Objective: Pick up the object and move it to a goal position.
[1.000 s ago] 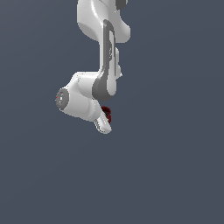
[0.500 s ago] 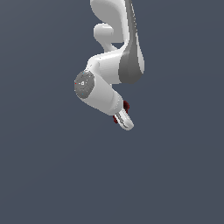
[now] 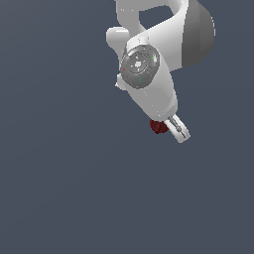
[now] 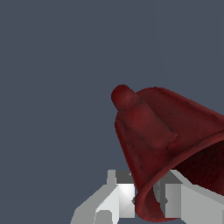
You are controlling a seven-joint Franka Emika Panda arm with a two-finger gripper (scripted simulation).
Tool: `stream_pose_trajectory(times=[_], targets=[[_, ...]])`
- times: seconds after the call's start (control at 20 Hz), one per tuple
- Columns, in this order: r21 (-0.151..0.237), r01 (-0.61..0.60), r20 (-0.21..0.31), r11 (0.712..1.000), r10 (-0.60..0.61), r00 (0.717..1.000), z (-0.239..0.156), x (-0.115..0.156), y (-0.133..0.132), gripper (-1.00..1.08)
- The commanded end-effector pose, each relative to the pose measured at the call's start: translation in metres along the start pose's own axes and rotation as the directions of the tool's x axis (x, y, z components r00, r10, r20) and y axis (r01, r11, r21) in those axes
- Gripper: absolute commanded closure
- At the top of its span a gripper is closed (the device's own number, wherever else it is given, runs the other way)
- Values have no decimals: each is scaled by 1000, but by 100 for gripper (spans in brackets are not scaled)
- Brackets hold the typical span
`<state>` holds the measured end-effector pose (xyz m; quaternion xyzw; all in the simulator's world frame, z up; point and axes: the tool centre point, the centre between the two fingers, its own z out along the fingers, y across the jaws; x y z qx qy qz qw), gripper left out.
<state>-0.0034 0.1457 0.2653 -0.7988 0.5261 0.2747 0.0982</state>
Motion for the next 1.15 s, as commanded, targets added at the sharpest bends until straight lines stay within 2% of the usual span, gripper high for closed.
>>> stream_pose_trajectory(times=[0.0, 0.2, 0.45, 0.75, 1.1], targets=[[2, 0, 0, 1000, 0, 1000, -9, -25, -12, 108], [3, 0, 0, 1000, 0, 1000, -20, -55, -29, 108], [3, -1, 0, 1000, 1, 1000, -28, -79, -43, 108], [4, -1, -1, 1000, 1, 1000, -34, -94, -52, 108], [4, -1, -1, 1000, 1, 1000, -36, -99, -56, 108]])
